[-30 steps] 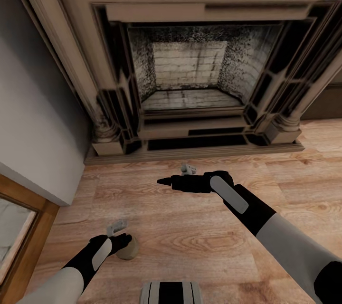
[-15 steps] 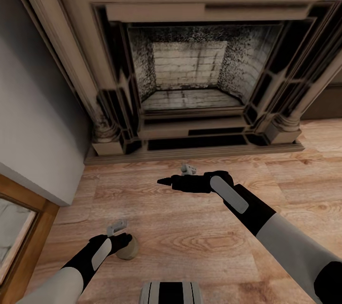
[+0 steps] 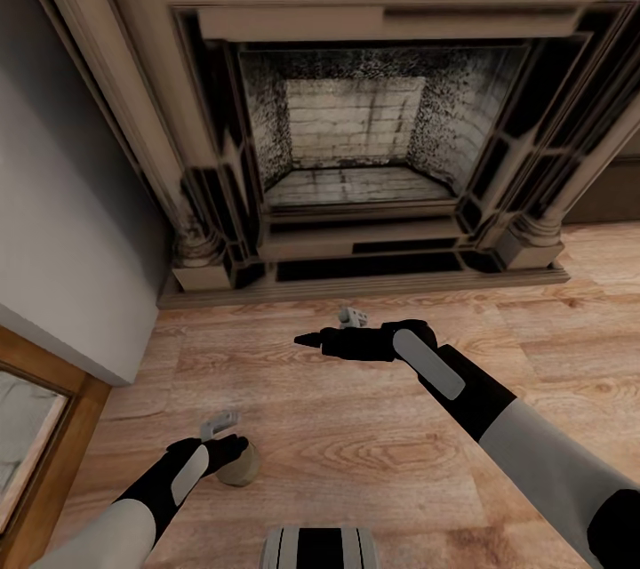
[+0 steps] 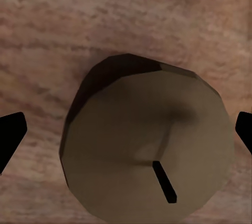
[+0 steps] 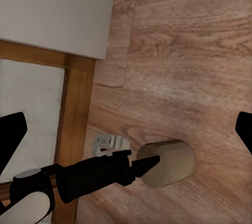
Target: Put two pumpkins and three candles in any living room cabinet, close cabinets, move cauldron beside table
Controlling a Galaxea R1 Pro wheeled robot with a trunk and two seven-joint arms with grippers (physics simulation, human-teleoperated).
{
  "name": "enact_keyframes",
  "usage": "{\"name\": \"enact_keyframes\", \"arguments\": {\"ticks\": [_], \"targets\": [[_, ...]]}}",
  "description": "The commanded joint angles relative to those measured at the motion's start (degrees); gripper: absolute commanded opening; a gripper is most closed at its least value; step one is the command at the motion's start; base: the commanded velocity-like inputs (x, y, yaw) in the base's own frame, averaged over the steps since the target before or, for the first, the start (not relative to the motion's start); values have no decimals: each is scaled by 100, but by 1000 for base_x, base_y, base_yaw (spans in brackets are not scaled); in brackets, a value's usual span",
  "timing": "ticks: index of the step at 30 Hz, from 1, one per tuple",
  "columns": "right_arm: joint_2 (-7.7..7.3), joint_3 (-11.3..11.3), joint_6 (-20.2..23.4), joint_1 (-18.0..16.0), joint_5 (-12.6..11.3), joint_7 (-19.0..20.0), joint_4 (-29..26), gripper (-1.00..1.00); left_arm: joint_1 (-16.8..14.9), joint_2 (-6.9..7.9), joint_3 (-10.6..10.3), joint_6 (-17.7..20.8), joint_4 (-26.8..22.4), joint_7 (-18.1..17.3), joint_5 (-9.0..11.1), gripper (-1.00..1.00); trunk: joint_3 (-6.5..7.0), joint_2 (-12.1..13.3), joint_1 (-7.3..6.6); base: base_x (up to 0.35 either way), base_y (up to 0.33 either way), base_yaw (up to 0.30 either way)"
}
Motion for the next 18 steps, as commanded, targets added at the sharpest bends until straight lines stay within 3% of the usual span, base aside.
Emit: {"name": "enact_keyframes", "arguments": {"ticks": [1, 18], "targets": [[-6, 10, 7, -5, 8, 12, -2, 100, 0, 2, -45, 23, -15, 48, 60, 100, -4, -2, -1, 0, 0, 0], [-3, 10, 7, -5, 19, 12, 1, 100, 0, -9, -44, 23, -13, -141, 32, 100, -4, -2, -1, 0, 0, 0]]}}
